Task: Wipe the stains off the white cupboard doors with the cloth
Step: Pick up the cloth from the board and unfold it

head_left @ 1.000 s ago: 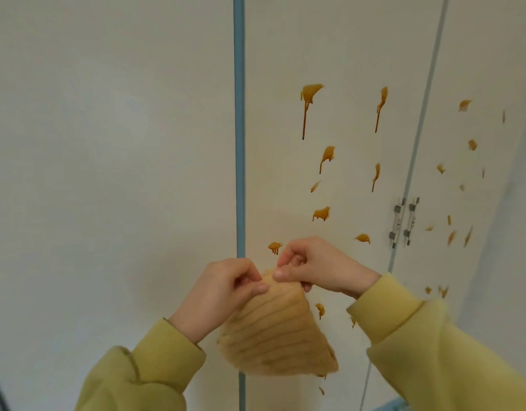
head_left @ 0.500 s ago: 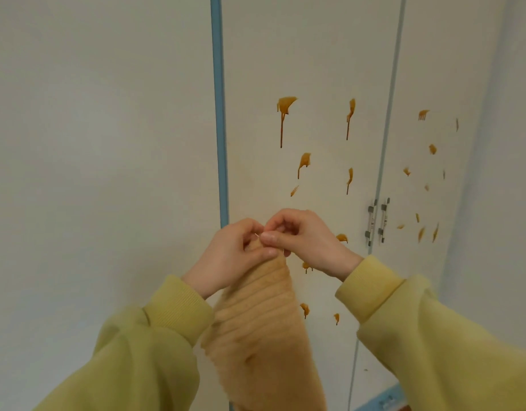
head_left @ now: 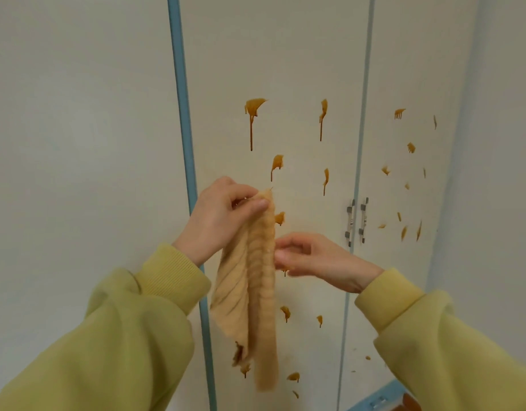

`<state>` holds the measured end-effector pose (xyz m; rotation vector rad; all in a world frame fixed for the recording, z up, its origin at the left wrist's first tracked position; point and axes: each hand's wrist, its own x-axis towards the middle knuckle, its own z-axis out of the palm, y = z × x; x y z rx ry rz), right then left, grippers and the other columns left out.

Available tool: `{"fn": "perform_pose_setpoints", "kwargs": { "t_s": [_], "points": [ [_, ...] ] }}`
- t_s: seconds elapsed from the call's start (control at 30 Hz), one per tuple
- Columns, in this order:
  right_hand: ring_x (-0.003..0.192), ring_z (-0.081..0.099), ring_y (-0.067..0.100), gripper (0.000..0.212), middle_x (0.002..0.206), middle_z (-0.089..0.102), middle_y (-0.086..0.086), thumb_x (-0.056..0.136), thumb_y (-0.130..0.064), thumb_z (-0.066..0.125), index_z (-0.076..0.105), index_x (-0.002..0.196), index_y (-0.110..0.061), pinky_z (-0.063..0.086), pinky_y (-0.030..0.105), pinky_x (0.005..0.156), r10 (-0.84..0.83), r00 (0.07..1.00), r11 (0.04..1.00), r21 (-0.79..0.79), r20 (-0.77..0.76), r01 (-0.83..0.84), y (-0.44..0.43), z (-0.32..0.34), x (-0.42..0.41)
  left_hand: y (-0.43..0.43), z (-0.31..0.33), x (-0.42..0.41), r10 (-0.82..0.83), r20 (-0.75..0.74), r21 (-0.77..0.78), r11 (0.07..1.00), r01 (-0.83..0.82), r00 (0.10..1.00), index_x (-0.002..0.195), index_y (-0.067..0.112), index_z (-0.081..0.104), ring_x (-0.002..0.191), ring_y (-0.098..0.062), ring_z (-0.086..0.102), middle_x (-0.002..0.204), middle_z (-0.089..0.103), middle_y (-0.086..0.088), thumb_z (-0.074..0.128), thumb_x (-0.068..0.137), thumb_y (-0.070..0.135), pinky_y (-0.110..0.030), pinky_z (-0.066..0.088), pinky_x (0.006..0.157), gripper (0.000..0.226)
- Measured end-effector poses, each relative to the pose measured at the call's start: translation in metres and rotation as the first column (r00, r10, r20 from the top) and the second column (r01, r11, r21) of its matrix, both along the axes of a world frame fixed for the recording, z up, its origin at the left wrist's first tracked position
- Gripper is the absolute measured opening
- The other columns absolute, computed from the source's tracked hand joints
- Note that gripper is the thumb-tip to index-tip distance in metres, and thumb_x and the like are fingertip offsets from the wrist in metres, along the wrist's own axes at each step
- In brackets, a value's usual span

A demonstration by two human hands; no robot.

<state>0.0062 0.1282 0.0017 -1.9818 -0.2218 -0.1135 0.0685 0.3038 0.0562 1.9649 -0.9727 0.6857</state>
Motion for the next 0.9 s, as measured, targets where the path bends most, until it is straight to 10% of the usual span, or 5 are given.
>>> {"fn": "perform_pose_setpoints", "kwargs": {
  "t_s": [0.43,0.9],
  "points": [
    [0.074,0.062,0.006,0.025,0.087,0.063,-0.006,0.087,-0.033,0.061,0.059,0.106,-0.016,0.046,0.019,0.064,0.031,0.945,0.935,-0.326,-0.325,-0.143,-0.084,-0.071,0.012,-0.059,0.035,-0.001,0.11,-0.033,-0.243,0.963,-0.114,0.993,0.084,0.024,0.065,0.073,0.0,0.054,0.076,0.06,0.016,0.065,0.083,0.025,-0.018,0.045,0.071,0.002],
    [0.065,0.057,0.012,0.014,0.073,0.061,0.005,0.083,-0.011,0.065,0.064,0.097,-0.008,0.054,0.021,0.061,-0.211,0.968,0.915,0.321,-0.14,0.245,-0.205,0.006,0.008,-0.047,0.007,0.022,0.391,-0.174,-0.37,0.824,-0.428,0.904,0.085,0.016,0.059,0.065,-0.016,0.047,0.069,0.051,0.001,0.065,0.082,0.032,-0.028,0.039,0.06,0.017]
  ]
}}
